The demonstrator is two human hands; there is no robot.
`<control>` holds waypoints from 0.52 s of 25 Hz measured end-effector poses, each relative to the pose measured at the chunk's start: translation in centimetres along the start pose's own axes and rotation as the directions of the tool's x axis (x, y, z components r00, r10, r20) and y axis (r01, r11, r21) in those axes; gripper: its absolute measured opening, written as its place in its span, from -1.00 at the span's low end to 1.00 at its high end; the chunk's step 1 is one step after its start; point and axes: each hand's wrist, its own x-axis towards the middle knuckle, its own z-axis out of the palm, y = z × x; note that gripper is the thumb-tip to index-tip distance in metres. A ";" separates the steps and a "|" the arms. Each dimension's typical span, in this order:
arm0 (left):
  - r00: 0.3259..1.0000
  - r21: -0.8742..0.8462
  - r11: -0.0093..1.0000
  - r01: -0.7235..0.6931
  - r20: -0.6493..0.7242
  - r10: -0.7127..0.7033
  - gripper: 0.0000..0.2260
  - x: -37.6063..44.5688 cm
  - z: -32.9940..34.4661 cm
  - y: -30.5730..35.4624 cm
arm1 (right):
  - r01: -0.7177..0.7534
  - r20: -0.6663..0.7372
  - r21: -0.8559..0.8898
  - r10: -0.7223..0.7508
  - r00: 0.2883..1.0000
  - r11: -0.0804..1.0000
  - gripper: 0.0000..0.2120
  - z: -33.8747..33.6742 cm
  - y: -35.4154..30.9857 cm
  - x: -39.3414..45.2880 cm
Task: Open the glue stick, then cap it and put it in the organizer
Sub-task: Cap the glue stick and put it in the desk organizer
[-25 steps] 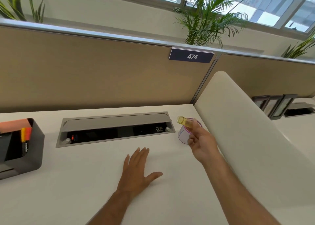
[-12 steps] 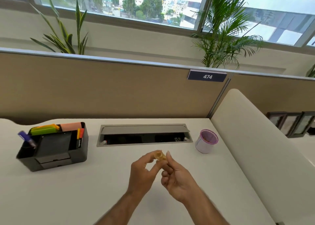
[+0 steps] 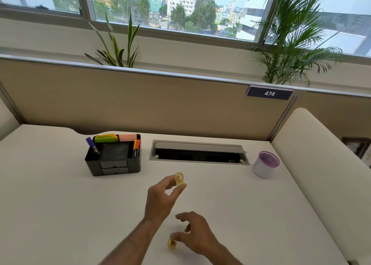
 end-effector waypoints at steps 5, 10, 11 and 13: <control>1.000 0.034 0.999 0.013 -0.025 -0.012 -0.64 -1.3 -2.5 -0.6 | 0.162 0.140 -0.434 -0.111 0.984 0.886 -0.47 3.7 0.8 0.8; 0.999 0.042 0.999 0.012 -0.037 -0.010 -0.67 -2.1 -3.9 -0.9 | 0.179 0.095 -0.393 -0.154 0.983 0.902 -0.66 4.9 1.3 1.3; 0.999 0.046 0.999 0.008 -0.038 -0.006 -0.66 -2.2 -4.1 -0.9 | 0.174 0.065 -0.362 -0.161 0.985 0.916 -0.66 4.9 1.4 1.3; 0.999 0.054 0.999 0.004 -0.033 -0.003 -0.65 -2.3 -4.3 -1.0 | 0.143 -0.034 -0.264 -0.157 0.987 0.954 -0.66 4.5 0.9 1.1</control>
